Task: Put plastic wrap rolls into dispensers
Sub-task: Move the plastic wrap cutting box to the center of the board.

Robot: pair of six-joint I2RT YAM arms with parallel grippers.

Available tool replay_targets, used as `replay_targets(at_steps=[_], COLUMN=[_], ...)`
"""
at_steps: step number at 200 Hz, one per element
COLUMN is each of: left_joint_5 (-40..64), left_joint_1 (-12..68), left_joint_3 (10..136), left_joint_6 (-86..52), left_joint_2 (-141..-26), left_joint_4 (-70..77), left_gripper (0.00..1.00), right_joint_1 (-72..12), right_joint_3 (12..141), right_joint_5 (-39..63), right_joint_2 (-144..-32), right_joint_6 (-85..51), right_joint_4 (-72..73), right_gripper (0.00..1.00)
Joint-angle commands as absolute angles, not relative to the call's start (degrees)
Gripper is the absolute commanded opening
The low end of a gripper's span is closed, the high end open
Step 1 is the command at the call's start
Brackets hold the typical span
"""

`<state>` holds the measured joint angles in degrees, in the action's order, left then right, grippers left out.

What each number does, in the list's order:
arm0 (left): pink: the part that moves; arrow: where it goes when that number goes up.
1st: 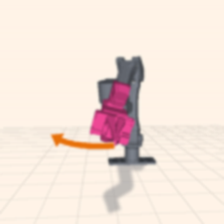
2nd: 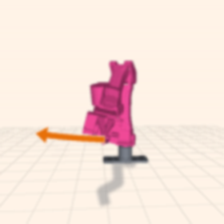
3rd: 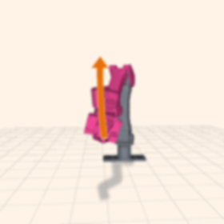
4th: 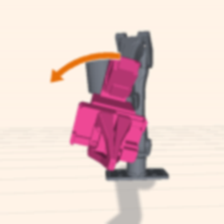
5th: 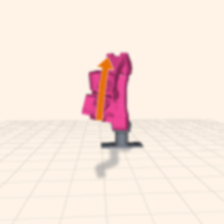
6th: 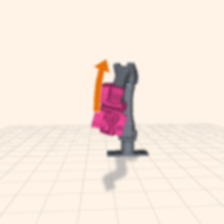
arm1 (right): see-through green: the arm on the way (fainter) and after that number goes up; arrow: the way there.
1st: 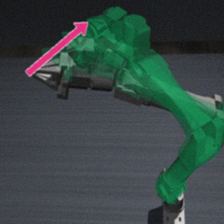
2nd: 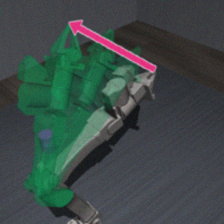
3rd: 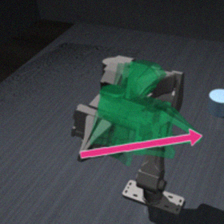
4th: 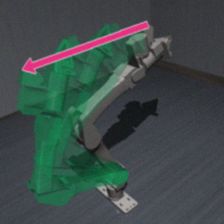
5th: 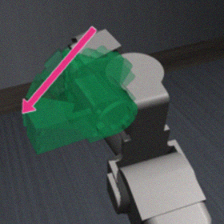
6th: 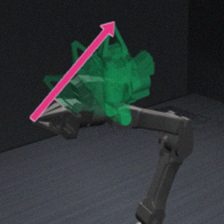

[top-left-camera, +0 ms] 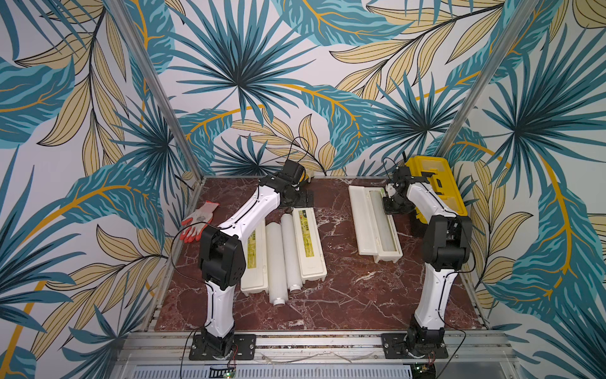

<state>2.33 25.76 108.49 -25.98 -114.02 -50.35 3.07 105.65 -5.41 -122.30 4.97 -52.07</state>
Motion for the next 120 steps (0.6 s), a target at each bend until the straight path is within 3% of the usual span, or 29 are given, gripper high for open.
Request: replay_targets(at_steps=[1, 30, 79, 120], left_joint_5=[2.7, 3.4, 4.1, 7.5], left_joint_1=[24.7, 23.6, 21.4, 17.1], left_joint_3=[106.3, 104.6, 100.1, 92.4], left_joint_6=[-26.3, -27.7, -30.5, -30.6], left_joint_2=[-112.7, -111.4, -106.1, -99.3], left_joint_4=[-50.0, -50.0, -49.9, -46.4], left_gripper=[1.0, 0.99, 0.99, 0.99], right_joint_1=[3.8, 3.5, -1.9, -15.7], right_joint_3=[105.8, 106.2, 102.2, 99.4], right_joint_5=[-9.9, -6.4, -0.1, -0.4], right_joint_2=[-123.6, -119.5, -107.7, -104.8], right_joint_6=[7.6, 6.0, 0.9, -8.4], right_joint_4=[-55.0, -54.9, -52.2, -52.3], right_gripper=[0.44, 0.68, 0.85, 0.99])
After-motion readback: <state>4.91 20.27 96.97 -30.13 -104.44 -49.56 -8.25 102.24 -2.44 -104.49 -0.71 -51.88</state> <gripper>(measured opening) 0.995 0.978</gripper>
